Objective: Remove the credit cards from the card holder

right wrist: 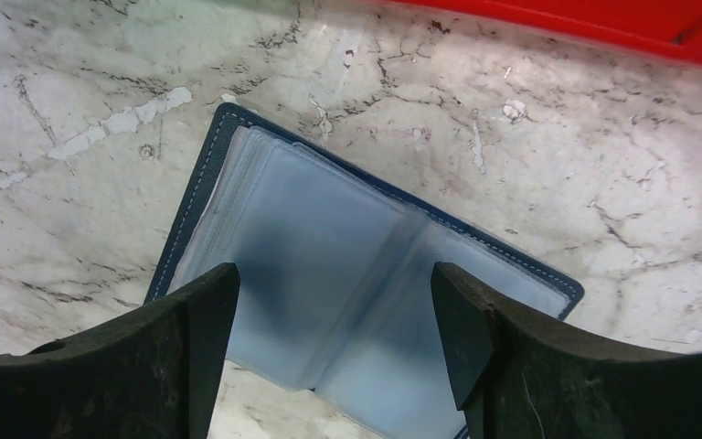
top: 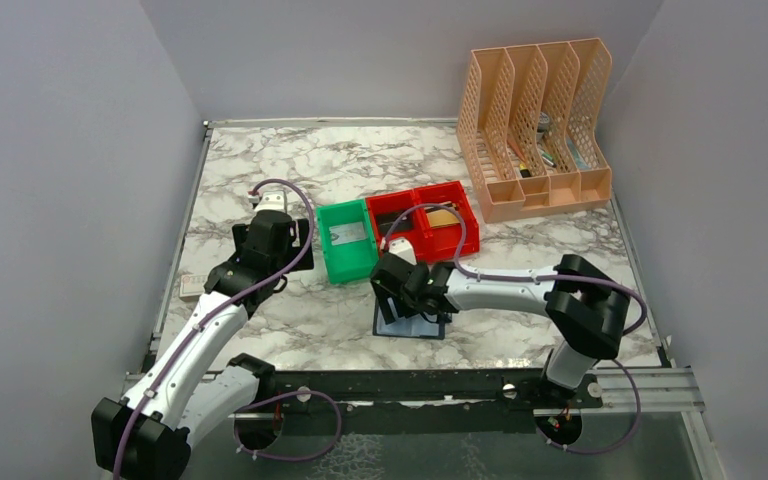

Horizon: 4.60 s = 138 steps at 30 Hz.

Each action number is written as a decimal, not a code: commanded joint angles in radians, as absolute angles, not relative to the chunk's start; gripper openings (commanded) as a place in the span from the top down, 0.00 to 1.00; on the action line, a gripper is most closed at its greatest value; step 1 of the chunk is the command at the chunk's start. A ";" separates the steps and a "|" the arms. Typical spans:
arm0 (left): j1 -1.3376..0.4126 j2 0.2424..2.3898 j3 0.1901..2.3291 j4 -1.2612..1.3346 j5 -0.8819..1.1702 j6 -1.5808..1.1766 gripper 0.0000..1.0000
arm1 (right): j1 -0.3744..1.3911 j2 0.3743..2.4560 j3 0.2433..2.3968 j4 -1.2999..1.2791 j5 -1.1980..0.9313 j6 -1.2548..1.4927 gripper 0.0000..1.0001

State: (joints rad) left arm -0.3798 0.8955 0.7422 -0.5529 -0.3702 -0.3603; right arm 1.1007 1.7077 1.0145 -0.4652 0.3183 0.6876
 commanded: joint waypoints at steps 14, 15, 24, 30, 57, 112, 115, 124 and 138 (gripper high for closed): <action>-0.374 0.852 0.745 -0.568 -0.354 -0.360 0.01 | 1.116 1.869 1.001 -0.407 0.178 0.713 0.23; -0.374 0.857 0.746 -0.570 -0.354 -0.361 0.01 | 1.117 1.871 0.987 -0.396 0.182 0.712 0.23; -0.374 0.836 0.751 -0.547 -0.251 -0.327 0.01 | 1.117 1.791 0.930 -0.261 0.208 0.571 0.47; -0.373 0.810 0.725 -0.492 0.004 -0.425 0.02 | 1.100 1.759 0.894 -0.172 0.085 0.543 0.63; -0.908 0.820 0.246 0.224 -0.078 -0.893 0.17 | 0.807 1.727 0.600 0.230 -0.471 0.641 0.60; -0.920 0.452 0.404 -0.524 -0.446 -1.036 0.08 | 1.055 1.821 0.963 -0.287 0.027 0.588 0.51; -0.920 0.460 0.406 -0.523 -0.433 -1.035 0.08 | 1.032 1.814 0.944 -0.256 -0.031 0.591 0.45; -0.920 0.481 0.412 -0.515 -0.418 -1.031 0.08 | 1.031 1.844 0.951 -0.280 -0.005 0.570 0.34; -0.920 0.481 0.425 -0.513 -0.422 -1.029 0.08 | 1.032 1.869 0.979 -0.340 0.095 0.553 0.30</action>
State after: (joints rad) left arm -0.9180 0.4828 0.3908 -0.5110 -0.4339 -1.0313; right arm 1.0264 1.7653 1.0161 -0.2554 0.0952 0.5488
